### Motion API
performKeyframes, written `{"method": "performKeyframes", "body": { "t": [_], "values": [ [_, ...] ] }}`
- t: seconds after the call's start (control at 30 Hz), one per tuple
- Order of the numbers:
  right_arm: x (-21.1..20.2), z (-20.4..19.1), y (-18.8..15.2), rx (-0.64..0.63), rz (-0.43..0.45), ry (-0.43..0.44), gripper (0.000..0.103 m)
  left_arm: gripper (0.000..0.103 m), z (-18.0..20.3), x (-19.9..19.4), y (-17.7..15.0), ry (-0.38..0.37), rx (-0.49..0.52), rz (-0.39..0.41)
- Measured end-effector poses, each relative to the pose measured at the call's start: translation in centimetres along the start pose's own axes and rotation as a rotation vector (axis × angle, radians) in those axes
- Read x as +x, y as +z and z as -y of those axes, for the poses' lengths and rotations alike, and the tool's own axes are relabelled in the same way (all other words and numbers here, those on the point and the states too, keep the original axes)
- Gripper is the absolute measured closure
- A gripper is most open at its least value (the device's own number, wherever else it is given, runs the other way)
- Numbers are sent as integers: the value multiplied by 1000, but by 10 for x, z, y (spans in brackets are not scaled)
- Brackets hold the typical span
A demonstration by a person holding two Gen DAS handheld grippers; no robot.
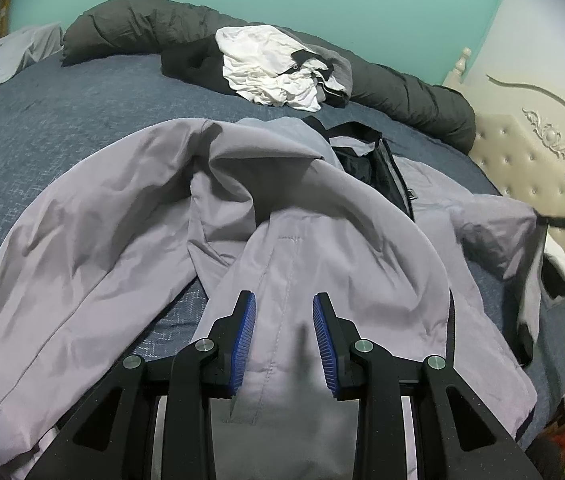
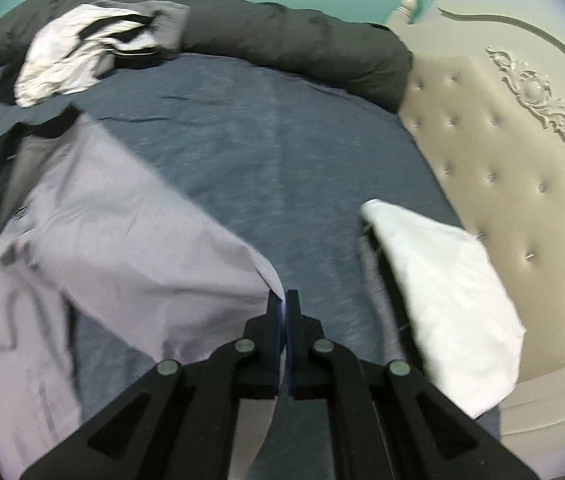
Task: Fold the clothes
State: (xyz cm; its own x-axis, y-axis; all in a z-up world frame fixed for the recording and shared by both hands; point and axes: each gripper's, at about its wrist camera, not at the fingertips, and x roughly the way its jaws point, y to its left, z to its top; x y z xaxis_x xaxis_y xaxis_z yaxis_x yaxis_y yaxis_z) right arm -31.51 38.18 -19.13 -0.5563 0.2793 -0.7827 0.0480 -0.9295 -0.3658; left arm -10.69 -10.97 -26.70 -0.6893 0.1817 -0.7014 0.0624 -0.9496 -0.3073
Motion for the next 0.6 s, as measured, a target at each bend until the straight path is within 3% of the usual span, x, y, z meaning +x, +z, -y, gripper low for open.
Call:
{"method": "performKeyframes", "body": {
  "t": [0.3,0.37,0.47,0.5,0.6],
  "values": [
    [50,36,24,99,-41,-120,102,70,-9,6,-1,3,-28,-26],
    [47,28,21,65,-19,-159,96,70,-11,8,-1,-1,-39,-34],
    [30,16,17,54,49,-193,68,70,-9,6,0,-4,-37,-32],
    [21,15,15,77,83,-186,57,70,-9,5,0,-5,-35,-31],
    [-7,4,5,189,170,-71,51,70,-10,4,0,-7,-38,-32]
  ]
}}
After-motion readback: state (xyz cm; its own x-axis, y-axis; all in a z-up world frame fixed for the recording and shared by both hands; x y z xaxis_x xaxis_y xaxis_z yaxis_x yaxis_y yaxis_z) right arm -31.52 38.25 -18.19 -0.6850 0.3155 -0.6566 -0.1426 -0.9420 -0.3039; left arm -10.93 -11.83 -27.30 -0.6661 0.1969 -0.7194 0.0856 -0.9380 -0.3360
